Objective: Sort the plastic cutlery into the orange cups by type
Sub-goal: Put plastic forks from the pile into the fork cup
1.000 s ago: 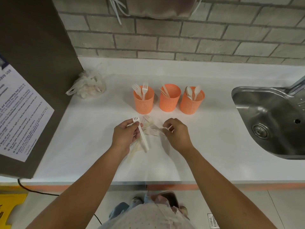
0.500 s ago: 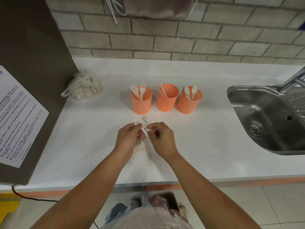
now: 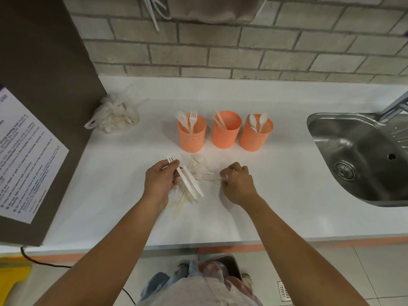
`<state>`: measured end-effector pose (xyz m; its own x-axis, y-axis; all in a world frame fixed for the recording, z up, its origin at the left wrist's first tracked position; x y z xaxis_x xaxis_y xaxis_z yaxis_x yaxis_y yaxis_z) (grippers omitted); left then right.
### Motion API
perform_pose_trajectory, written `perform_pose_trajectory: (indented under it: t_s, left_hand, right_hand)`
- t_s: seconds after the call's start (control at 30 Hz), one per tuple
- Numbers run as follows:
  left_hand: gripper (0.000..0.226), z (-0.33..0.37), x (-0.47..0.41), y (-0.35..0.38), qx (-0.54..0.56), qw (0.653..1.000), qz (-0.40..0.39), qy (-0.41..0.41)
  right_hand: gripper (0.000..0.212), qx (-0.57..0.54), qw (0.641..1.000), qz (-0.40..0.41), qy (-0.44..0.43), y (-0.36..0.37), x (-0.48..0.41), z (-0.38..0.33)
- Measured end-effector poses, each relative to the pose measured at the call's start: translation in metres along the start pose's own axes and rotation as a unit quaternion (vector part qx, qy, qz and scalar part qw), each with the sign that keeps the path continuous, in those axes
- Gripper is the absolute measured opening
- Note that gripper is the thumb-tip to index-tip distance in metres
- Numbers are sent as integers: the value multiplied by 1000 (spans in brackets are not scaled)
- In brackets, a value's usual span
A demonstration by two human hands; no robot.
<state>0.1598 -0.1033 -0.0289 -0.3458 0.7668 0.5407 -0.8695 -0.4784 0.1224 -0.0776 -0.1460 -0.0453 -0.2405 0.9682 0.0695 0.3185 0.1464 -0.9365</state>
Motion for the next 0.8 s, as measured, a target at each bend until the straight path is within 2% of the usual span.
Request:
perform_pose_trajectory:
  t_s: [0.13, 0.3, 0.4, 0.5, 0.57, 0.7, 0.8]
  left_hand:
    - [11, -5, -2, 0, -11, 1000, 0, -7]
    - [7, -4, 1, 5, -18, 1000, -6, -8]
    - [9, -2, 1, 8, -23, 1000, -12, -3]
    - [12, 1, 1, 9, -41, 999, -8, 7]
    - [13, 2, -1, 12, -48, 999, -11, 8]
    - [12, 5, 1, 24, -66, 997, -25, 24]
    - [11, 10, 4, 34, -85, 995, -32, 41]
  right_hand:
    - [28, 32, 999, 16, -13, -2, -2, -2]
    - [20, 12, 1000, -8, -5, -4, -9, 1]
    - [13, -15, 1000, 3, 3, -11, -14, 6]
    - [5, -99, 994, 42, 0, -27, -16, 5]
    - [9, -174, 983, 54, -8, -38, -16, -4]
    - [13, -285, 956, 58, -31, -55, -14, -33]
    - [11, -376, 925, 53, -3, -57, -14, -48]
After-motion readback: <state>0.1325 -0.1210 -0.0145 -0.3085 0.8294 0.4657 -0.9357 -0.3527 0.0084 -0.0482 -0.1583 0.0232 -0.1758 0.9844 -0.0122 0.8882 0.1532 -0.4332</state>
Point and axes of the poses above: each hand's wrist, its own x-axis away from the middle knuckle, its own y-axis out of the palm, z = x × y, the point moved 6 cm from there along -x, towards the middle knuckle, and after that the axes turned 4 degrees about -y, right-handed, at the moved point
